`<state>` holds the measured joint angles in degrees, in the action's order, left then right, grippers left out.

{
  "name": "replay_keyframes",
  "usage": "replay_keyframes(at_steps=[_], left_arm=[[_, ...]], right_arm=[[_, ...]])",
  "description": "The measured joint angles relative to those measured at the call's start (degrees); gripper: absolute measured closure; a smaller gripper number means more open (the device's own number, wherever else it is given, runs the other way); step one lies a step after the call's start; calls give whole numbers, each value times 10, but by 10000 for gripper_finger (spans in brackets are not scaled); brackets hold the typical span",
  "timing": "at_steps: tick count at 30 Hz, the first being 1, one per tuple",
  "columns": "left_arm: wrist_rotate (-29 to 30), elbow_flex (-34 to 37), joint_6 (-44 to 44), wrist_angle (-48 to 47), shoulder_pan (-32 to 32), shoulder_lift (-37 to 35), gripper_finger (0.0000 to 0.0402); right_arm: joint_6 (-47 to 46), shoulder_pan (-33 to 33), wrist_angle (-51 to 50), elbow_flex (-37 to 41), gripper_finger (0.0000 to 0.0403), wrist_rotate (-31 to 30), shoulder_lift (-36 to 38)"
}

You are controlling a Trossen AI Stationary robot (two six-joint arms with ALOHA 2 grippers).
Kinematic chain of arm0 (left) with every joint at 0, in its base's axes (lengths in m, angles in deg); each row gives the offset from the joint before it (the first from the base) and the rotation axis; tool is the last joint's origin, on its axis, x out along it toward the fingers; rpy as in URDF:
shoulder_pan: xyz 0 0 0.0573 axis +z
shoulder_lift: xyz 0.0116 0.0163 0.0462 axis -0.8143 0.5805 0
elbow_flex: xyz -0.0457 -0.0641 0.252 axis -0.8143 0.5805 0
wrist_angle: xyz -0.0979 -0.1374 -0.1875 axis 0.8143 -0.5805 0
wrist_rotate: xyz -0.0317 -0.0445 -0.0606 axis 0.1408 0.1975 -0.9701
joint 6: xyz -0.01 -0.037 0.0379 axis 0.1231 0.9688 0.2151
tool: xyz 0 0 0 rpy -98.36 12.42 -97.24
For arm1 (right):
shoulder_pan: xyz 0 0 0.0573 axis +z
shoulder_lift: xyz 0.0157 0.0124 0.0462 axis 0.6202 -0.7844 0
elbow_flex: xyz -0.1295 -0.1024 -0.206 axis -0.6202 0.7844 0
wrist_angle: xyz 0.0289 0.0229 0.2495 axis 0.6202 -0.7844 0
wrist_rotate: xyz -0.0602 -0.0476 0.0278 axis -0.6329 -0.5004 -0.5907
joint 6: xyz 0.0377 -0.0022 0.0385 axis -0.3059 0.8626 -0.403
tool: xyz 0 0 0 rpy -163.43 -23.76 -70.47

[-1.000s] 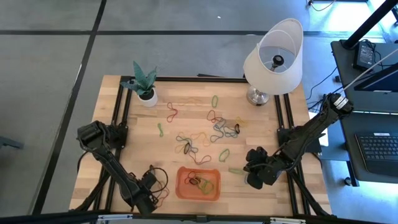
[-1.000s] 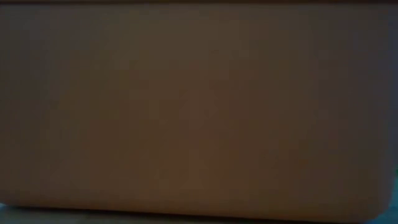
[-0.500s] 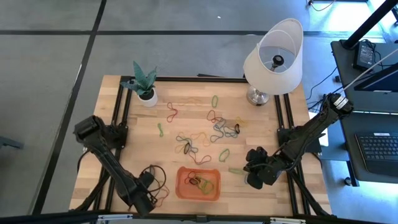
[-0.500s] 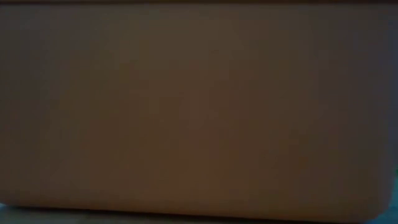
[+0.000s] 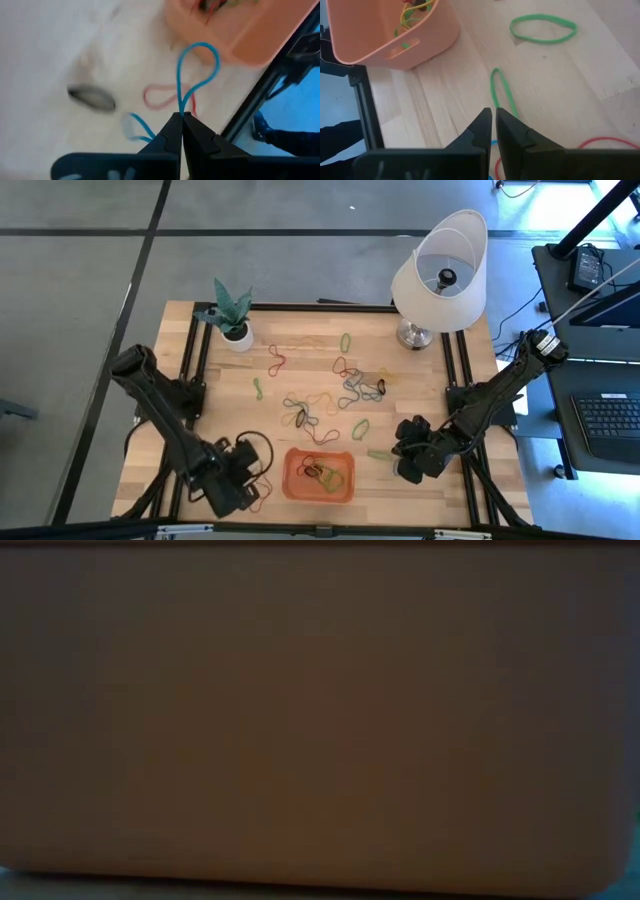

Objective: Pick and place rubber bands into bin
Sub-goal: Put the blue rubber band into the bin

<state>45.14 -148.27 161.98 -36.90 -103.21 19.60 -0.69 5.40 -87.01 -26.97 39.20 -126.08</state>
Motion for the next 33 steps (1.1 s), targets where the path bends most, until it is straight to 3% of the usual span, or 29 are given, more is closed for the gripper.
replay_keyframes(at_steps=[9,20,26,33], left_arm=[[-65,-32,-208,22,123,-5,400],[-57,-264,-482,21,208,108,400],[-77,-360,-512,15,219,201,399],[-139,-368,-484,-17,220,277,399]], right_arm=[[1,0,7,0,398,1,0],[15,0,1,0,398,1,0],[15,0,-3,0,395,1,0],[17,0,-8,0,398,1,0]])
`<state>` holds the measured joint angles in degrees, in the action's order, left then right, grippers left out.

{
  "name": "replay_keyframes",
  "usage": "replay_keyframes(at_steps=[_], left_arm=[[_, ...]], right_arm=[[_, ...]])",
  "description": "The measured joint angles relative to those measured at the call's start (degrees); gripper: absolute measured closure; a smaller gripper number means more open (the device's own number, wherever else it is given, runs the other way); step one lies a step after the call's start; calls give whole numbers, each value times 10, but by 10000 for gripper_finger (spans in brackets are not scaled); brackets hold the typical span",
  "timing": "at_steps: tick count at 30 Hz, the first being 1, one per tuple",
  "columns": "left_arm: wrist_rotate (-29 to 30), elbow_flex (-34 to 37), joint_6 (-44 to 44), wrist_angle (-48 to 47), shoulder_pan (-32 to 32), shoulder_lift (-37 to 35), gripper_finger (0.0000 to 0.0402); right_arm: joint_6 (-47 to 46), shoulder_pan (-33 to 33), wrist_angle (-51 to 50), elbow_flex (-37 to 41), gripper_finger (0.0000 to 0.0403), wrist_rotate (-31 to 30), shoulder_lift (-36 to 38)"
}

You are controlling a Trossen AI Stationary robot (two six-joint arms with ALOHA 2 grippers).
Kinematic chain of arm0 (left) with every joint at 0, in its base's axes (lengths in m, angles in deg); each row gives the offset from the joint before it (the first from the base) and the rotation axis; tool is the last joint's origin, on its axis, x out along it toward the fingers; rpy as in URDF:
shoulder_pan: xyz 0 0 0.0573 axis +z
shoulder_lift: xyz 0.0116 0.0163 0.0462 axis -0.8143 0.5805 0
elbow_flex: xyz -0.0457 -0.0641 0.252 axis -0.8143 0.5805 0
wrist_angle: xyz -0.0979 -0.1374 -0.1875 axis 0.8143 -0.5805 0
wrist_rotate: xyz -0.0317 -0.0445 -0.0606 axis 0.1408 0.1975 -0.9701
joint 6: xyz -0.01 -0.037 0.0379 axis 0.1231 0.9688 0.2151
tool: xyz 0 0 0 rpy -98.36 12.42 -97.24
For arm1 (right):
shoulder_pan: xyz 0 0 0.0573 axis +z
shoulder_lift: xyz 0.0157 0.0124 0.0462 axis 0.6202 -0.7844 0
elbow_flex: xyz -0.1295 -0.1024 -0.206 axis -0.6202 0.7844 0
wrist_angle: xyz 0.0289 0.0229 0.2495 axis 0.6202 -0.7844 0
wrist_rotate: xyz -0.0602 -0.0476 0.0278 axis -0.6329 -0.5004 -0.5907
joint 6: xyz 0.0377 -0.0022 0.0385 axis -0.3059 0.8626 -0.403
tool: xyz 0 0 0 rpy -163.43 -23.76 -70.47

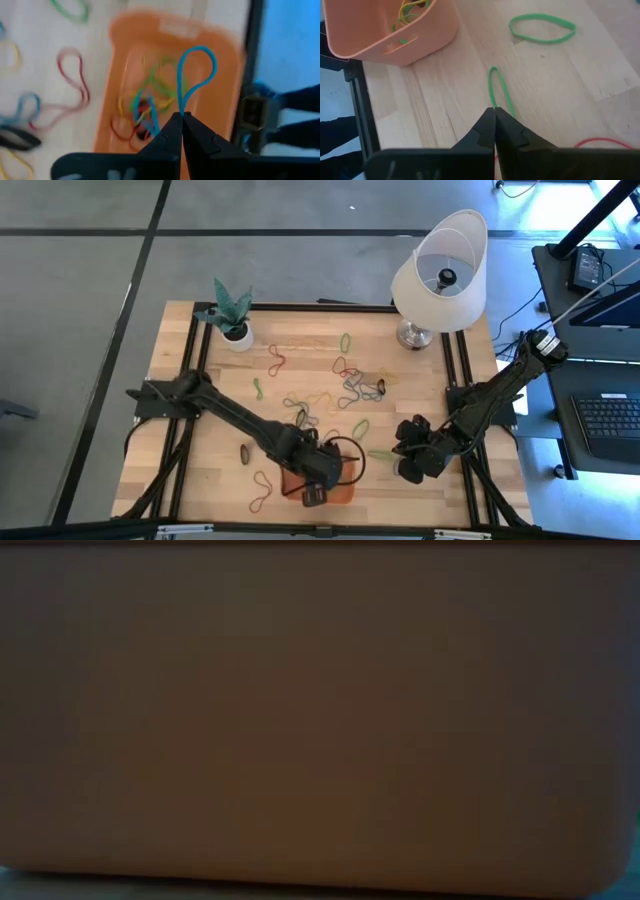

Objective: Pick and place rubber bands into bin
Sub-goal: Put the blue rubber band into the bin, then put the yellow rubber band into the bin

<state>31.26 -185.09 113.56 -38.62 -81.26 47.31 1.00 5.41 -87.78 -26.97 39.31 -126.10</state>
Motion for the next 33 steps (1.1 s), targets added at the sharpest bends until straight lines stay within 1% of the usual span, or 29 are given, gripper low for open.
replay_keyframes(at_steps=[5,8,12,16,19,22,25,27,29,31,33], left_arm=[[-48,0,47,-11,1,35,397],[-54,0,65,-24,3,41,388],[-53,0,88,-41,11,41,360],[-53,0,89,-50,17,41,323],[-54,0,76,-58,21,41,299],[-70,0,58,-76,31,38,286],[-82,0,44,-99,38,23,286],[-82,-1,36,-107,35,13,293],[-81,-1,7,-139,32,9,305],[-66,-1,-16,-168,29,7,321],[-37,-1,-49,-192,24,3,344]], right_arm=[[1,0,-11,0,391,0,0],[1,0,-14,0,390,0,0],[1,0,-14,0,390,0,0],[1,0,-14,0,390,0,0],[1,0,-13,0,390,0,0],[1,0,-13,0,390,0,0],[-1,0,-12,0,390,0,0],[-4,0,1,0,389,-1,0],[-2,0,20,0,389,-2,0],[0,-3,38,0,389,-5,0],[1,-7,54,0,389,-5,0]])
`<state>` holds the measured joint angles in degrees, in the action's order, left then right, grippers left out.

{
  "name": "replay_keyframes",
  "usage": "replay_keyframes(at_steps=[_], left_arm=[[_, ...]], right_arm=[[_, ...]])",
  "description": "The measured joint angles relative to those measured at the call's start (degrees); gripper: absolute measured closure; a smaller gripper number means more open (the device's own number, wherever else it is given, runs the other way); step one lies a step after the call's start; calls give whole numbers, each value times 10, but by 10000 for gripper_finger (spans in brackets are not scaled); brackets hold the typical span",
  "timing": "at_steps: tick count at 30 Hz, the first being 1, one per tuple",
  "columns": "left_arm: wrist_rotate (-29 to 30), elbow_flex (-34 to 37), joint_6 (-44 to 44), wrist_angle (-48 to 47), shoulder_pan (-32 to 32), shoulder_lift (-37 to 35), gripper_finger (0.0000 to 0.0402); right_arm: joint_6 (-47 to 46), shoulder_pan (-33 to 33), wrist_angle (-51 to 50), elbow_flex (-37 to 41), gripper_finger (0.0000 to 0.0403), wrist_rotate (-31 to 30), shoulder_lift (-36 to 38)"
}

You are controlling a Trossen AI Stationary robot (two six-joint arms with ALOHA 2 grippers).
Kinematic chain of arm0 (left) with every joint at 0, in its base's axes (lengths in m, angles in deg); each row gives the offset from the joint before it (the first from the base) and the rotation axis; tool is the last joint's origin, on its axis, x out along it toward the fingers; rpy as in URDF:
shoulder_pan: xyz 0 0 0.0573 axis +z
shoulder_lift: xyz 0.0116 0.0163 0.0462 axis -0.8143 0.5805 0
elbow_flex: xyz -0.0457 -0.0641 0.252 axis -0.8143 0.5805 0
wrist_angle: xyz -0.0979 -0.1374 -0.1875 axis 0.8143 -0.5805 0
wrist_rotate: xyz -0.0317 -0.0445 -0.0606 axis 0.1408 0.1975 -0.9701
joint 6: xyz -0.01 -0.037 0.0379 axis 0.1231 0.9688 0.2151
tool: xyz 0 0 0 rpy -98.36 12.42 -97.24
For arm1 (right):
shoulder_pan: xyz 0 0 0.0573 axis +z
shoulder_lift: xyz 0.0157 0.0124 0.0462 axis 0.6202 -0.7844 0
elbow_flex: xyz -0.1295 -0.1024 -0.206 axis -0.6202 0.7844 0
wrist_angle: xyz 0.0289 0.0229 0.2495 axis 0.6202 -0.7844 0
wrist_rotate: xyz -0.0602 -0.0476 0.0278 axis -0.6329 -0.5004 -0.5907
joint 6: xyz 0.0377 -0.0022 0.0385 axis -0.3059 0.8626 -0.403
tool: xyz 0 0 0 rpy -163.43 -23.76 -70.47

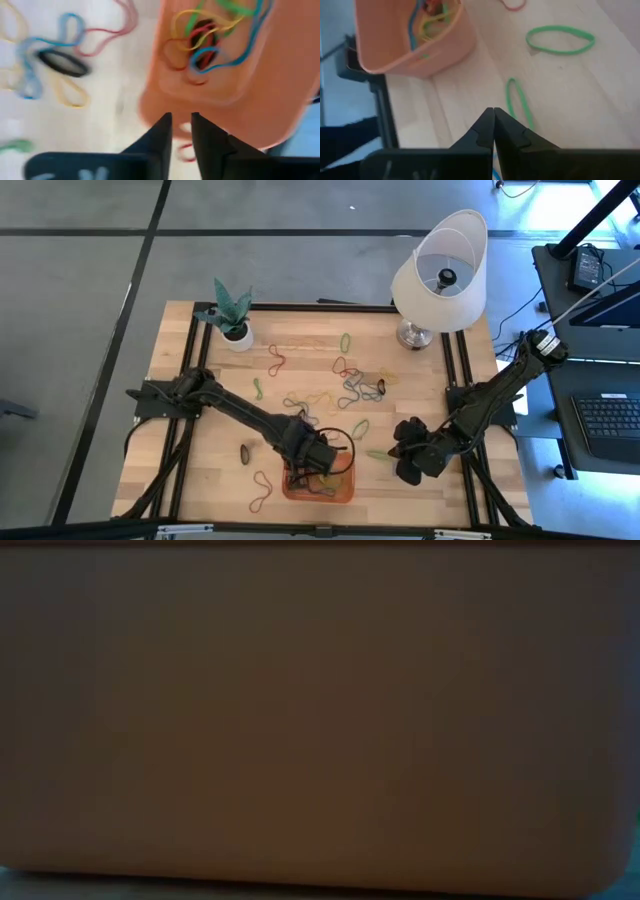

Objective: Pick and place rubber bands into bin
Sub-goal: Put the yellow rubber band into the bin

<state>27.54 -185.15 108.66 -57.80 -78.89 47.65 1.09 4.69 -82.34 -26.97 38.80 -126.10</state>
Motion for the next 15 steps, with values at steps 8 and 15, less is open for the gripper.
replay_keyframes(at_steps=[8,15], left_arm=[[53,28,-106,4,-3,-38,399],[68,266,-101,166,20,-225,400]], right_arm=[[0,-7,22,0,389,-1,0],[63,-55,62,-23,399,-7,-5]])
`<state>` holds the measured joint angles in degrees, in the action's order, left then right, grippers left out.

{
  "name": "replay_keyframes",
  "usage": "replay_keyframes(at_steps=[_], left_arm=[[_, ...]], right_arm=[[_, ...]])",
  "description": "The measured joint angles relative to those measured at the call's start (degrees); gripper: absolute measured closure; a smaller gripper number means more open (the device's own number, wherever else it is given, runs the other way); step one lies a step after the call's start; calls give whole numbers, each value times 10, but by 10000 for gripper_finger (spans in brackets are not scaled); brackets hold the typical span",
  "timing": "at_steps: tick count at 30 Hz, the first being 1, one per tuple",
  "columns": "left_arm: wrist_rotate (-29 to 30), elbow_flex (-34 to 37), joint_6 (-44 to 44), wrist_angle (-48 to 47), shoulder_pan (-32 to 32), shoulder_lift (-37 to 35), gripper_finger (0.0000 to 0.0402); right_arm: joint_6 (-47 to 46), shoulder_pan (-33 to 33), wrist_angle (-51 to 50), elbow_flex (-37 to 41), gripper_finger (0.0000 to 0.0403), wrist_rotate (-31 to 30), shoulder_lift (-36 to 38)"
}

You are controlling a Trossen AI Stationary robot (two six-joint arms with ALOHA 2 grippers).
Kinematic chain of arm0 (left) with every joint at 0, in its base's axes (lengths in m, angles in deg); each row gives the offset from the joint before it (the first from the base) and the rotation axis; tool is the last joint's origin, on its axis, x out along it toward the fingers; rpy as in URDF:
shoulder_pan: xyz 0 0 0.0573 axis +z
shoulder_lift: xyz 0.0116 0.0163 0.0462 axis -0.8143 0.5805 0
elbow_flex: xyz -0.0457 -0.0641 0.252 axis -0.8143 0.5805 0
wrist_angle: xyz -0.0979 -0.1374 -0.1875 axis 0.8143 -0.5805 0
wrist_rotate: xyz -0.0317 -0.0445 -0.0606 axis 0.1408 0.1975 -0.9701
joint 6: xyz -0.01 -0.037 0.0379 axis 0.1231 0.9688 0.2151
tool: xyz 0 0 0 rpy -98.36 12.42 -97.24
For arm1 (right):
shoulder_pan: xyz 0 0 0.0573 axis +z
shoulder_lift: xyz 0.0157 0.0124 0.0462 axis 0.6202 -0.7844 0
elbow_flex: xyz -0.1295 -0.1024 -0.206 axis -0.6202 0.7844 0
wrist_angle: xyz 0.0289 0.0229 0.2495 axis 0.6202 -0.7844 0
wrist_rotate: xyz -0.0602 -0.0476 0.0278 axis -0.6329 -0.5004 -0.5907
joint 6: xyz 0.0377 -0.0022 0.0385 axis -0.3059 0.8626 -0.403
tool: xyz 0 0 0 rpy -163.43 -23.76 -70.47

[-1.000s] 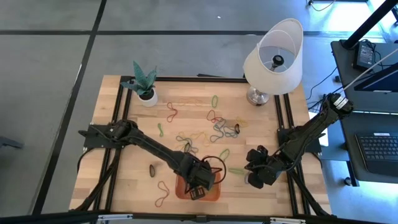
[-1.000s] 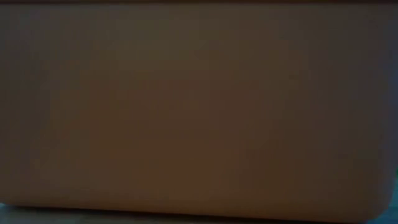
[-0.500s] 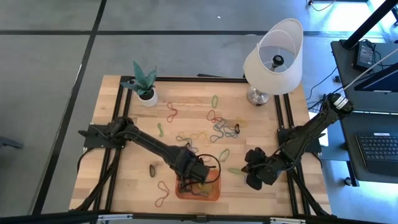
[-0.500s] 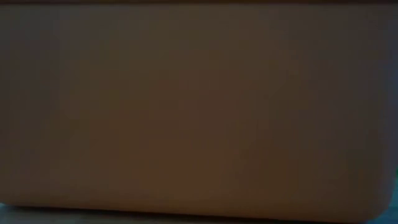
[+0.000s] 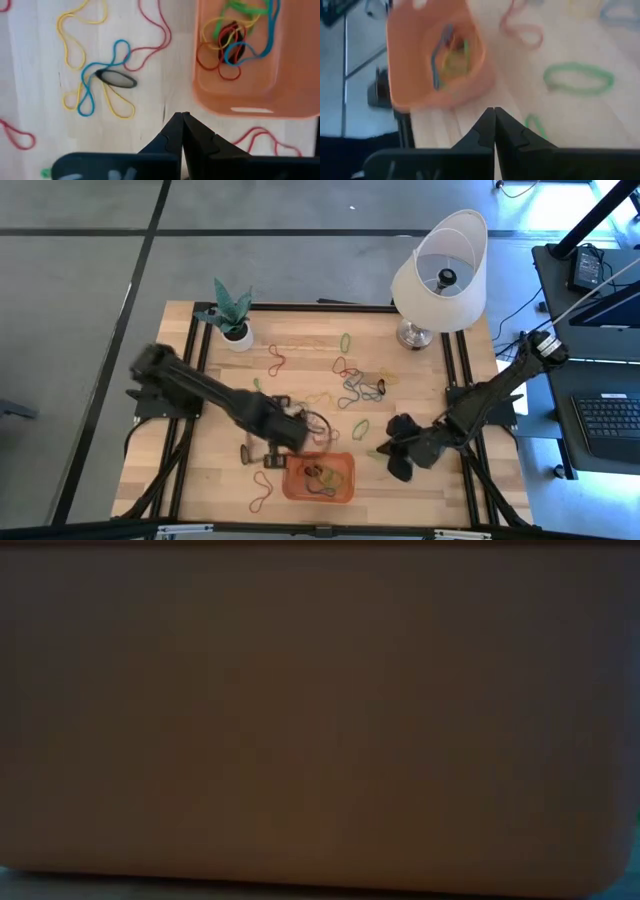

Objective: Pick and place rubber bands into bin
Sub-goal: Put the yellow rubber band into the bin

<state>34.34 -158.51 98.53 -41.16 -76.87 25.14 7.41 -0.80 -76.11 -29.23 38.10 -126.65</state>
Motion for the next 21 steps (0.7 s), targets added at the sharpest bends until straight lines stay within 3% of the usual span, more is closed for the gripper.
replay_keyframes(at_steps=[5,10,16,21], left_arm=[[-16,178,16,107,22,-148,400],[-19,305,0,163,54,-279,400],[-18,405,-23,198,93,-407,400],[-13,456,-38,200,124,-473,400]], right_arm=[[116,-91,-7,-80,400,-2,-31],[219,-202,-76,-220,401,55,-113],[266,-291,-245,-412,397,74,-263],[262,-341,-351,-526,382,102,-376]])
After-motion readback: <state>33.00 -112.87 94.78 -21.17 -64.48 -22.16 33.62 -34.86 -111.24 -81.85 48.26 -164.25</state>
